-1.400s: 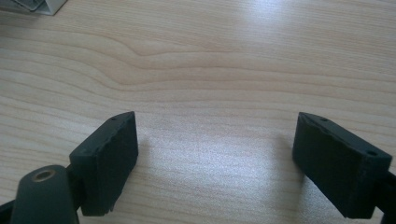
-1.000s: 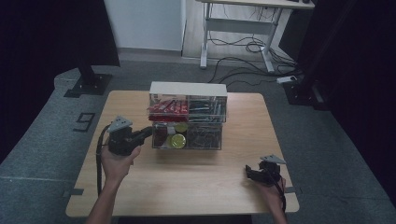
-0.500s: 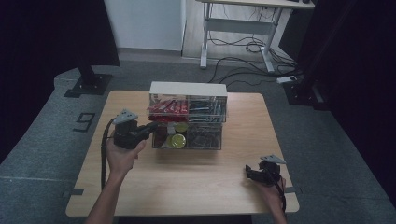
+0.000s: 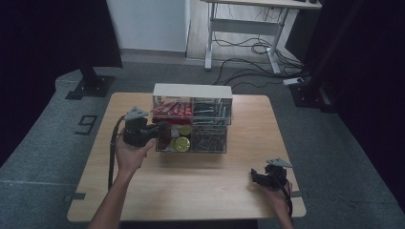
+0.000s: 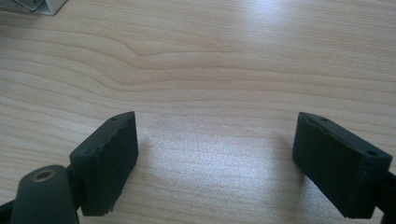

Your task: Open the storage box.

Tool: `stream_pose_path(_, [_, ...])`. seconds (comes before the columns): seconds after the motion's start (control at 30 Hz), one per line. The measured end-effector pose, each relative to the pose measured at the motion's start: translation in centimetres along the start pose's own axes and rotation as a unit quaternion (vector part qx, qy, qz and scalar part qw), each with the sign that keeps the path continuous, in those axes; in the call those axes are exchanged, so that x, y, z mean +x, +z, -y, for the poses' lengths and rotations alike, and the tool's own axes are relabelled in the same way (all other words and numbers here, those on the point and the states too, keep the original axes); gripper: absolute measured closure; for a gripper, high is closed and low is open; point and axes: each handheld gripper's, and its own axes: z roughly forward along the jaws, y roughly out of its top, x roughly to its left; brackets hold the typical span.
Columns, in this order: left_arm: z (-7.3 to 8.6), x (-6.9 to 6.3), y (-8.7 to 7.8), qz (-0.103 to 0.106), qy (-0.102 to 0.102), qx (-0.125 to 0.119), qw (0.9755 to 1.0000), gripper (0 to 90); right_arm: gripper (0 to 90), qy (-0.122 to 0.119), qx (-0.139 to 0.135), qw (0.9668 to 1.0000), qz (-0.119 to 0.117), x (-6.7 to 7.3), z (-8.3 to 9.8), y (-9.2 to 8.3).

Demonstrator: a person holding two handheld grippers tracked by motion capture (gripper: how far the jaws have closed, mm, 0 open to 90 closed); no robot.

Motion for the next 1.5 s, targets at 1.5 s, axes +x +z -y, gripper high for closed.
stream_pose_path(1.5, [-4.0, 0.6, -0.5, 0.007, -0.003, -0.020, 0.9998, 90.0, 14.7, 0.000, -0.001, 1.0000, 0.001, 0.0, 0.0, 0.0])
